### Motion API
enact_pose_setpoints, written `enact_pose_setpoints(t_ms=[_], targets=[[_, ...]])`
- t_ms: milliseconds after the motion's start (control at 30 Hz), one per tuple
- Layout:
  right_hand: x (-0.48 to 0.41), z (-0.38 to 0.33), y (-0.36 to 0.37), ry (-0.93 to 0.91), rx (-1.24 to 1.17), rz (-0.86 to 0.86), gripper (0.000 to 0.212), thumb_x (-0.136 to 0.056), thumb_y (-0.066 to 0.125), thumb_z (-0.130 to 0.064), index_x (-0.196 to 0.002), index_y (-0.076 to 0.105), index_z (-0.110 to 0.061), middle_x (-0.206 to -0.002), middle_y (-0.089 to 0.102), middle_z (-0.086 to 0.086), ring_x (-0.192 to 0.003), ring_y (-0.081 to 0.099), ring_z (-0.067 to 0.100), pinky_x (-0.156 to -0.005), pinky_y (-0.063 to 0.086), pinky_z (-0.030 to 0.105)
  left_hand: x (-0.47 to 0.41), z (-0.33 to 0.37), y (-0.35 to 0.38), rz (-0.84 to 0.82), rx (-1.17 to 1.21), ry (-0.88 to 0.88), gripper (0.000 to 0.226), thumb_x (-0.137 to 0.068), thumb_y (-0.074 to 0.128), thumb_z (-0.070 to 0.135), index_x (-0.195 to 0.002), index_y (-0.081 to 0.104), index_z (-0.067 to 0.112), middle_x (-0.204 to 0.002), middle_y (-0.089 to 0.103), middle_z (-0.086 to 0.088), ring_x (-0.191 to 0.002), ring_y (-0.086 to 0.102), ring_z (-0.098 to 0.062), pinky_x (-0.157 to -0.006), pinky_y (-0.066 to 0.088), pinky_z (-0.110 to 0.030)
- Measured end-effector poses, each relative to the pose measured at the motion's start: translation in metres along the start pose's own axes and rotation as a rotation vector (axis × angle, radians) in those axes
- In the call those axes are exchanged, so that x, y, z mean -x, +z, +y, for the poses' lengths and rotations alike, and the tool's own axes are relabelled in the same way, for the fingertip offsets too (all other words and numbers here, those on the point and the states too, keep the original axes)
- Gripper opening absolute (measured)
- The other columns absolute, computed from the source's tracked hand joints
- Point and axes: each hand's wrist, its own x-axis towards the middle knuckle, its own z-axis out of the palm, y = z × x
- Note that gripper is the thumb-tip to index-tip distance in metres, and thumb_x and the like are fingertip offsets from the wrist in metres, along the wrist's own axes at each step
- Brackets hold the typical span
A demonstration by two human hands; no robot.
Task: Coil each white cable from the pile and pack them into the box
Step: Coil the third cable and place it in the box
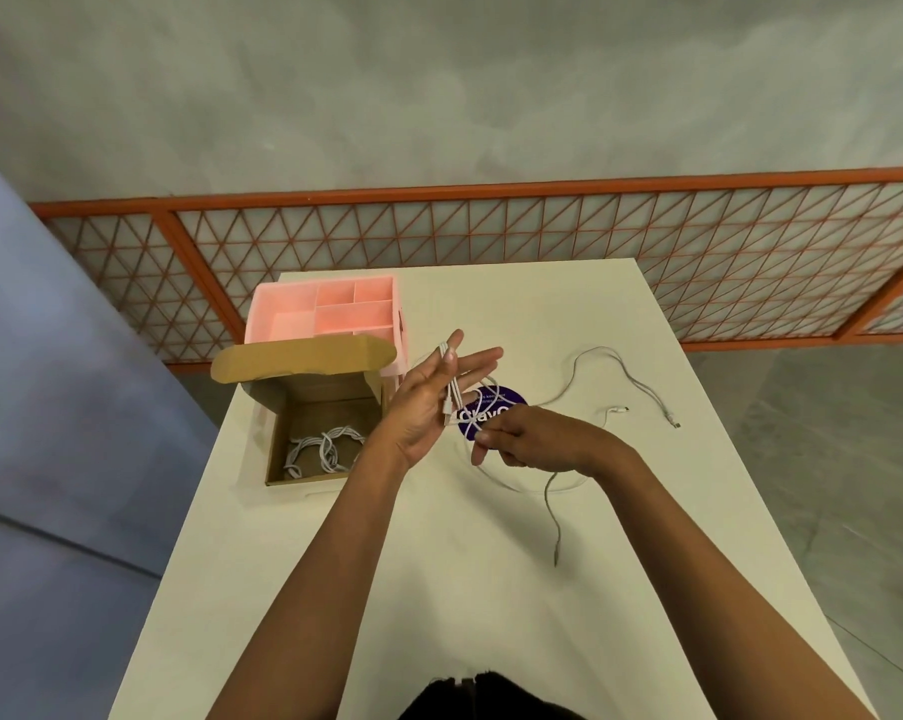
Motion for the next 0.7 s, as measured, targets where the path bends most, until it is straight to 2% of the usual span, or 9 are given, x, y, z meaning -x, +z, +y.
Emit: enact_pose_setpoints(t_ms=[133, 200, 267, 367, 467, 533, 567, 633, 700], targets=[[0.004, -0.005, -0.01, -0.034, 0.0, 0.016, 0.034, -0.1, 0.043, -0.033, -0.083, 0.068, -0.019, -0.064, 0.05, -0.01, -0.052, 0.043, 0.002, -0.056, 0.035, 0.011, 0.005, -0.008, 0.0, -0.004, -0.069, -0.09, 0.03, -0.103, 0.033, 0.03, -0.108, 0.062, 0.038, -0.145, 0.047, -0.007, -0.118, 0.059, -0.018, -0.101, 0.043, -0.034], [0.005, -0.006, -0.017, -0.063, 0.029, 0.07, 0.035, -0.099, 0.046, -0.034, -0.075, 0.066, -0.018, -0.068, 0.059, -0.017, -0.056, 0.042, 0.005, -0.057, 0.037, 0.01, 0.005, -0.016, -0.004, 0.008, -0.087, -0.155, 0.028, -0.101, 0.037, 0.031, -0.114, 0.061, 0.036, -0.144, 0.047, -0.008, -0.113, 0.062, -0.017, -0.109, 0.037, -0.037], [0.005, -0.005, -0.022, -0.087, 0.042, 0.131, 0.037, -0.096, 0.05, -0.037, -0.069, 0.064, -0.018, -0.064, 0.057, -0.009, -0.055, 0.039, 0.008, -0.053, 0.033, 0.013, 0.004, -0.022, -0.006, -0.001, -0.11, -0.221, 0.035, -0.099, 0.042, 0.031, -0.133, 0.049, 0.028, -0.131, 0.059, -0.01, -0.102, 0.065, -0.017, -0.112, 0.035, -0.041], [0.004, -0.005, -0.031, -0.12, 0.018, 0.231, 0.036, -0.092, 0.057, -0.038, -0.061, 0.06, -0.02, -0.056, 0.052, -0.008, -0.054, 0.041, 0.006, -0.053, 0.032, 0.015, 0.011, -0.022, -0.001, -0.128, -0.09, -0.284, 0.037, -0.1, 0.04, 0.025, -0.132, 0.05, 0.009, -0.102, 0.072, -0.005, -0.099, 0.069, -0.024, -0.101, 0.047, -0.036], [0.003, -0.004, -0.041, -0.125, -0.017, 0.307, 0.032, -0.09, 0.062, -0.038, -0.063, 0.058, -0.021, -0.054, 0.056, -0.014, -0.053, 0.048, -0.001, -0.053, 0.035, 0.012, 0.021, -0.017, 0.002, -0.236, -0.105, -0.348, 0.033, -0.103, 0.031, 0.027, -0.125, 0.054, 0.019, -0.102, 0.073, -0.007, -0.093, 0.07, -0.023, -0.09, 0.052, -0.027], [0.001, -0.003, -0.043, -0.125, -0.059, 0.332, 0.033, -0.09, 0.06, -0.038, -0.066, 0.059, -0.015, -0.054, 0.055, -0.014, -0.052, 0.048, -0.002, -0.054, 0.035, 0.012, 0.024, -0.017, 0.002, -0.255, -0.088, -0.373, 0.034, -0.103, 0.028, 0.026, -0.127, 0.051, 0.02, -0.091, 0.075, -0.005, -0.08, 0.071, -0.018, -0.082, 0.053, -0.024], [0.0, -0.002, -0.042, -0.132, -0.086, 0.347, 0.035, -0.091, 0.06, -0.037, -0.067, 0.058, -0.011, -0.053, 0.052, -0.013, -0.051, 0.045, 0.0, -0.054, 0.034, 0.013, 0.024, -0.016, 0.002, -0.265, -0.068, -0.373, 0.034, -0.103, 0.027, 0.024, -0.129, 0.049, 0.018, -0.083, 0.074, -0.004, -0.073, 0.071, -0.016, -0.083, 0.053, -0.026], [0.0, -0.003, -0.04, -0.147, -0.16, 0.379, 0.037, -0.093, 0.058, -0.034, -0.069, 0.057, -0.005, -0.051, 0.046, -0.012, -0.049, 0.042, 0.001, -0.052, 0.032, 0.013, 0.025, -0.014, 0.004, -0.31, 0.008, -0.351, 0.035, -0.103, 0.027, 0.02, -0.13, 0.048, 0.014, -0.068, 0.068, -0.002, -0.059, 0.066, -0.013, -0.098, 0.047, -0.04], [0.001, -0.004, -0.038, -0.155, -0.264, 0.398, 0.035, -0.094, 0.056, -0.029, -0.073, 0.056, -0.001, -0.051, 0.046, -0.012, -0.046, 0.047, -0.001, -0.049, 0.031, 0.009, 0.026, -0.014, 0.004, -0.376, 0.136, -0.317, 0.038, -0.103, 0.03, 0.021, -0.13, 0.054, 0.012, -0.057, 0.059, 0.0, -0.042, 0.052, -0.008, -0.102, 0.045, -0.047]])
